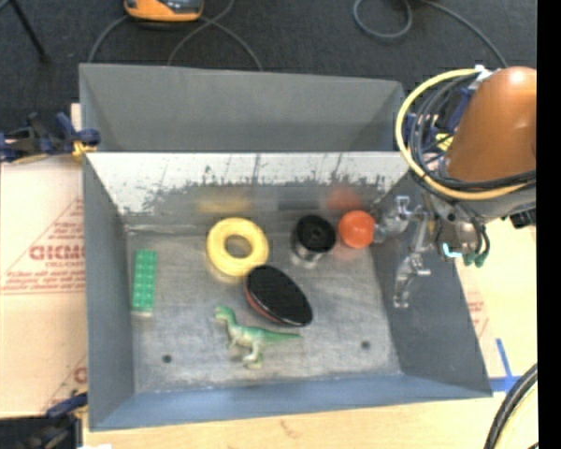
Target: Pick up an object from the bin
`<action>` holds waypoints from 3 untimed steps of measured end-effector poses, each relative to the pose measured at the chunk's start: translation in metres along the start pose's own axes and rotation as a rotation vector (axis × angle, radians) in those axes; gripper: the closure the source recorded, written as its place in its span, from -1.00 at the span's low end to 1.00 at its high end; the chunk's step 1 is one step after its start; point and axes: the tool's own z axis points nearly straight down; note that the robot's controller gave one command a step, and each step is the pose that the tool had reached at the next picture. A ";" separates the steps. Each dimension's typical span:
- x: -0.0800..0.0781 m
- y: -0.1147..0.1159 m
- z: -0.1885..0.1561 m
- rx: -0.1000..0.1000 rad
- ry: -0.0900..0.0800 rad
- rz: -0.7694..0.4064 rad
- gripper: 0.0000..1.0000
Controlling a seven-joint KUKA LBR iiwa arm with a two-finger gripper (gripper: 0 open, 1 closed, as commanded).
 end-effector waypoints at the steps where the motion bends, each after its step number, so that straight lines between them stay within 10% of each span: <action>1: -0.002 0.000 -0.005 0.002 -0.008 -0.003 -1.00; 3: -0.014 0.093 0.079 -0.001 -0.003 0.099 -1.00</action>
Offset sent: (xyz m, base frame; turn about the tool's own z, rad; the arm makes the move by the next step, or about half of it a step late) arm 0.0126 0.1136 -0.1676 0.0405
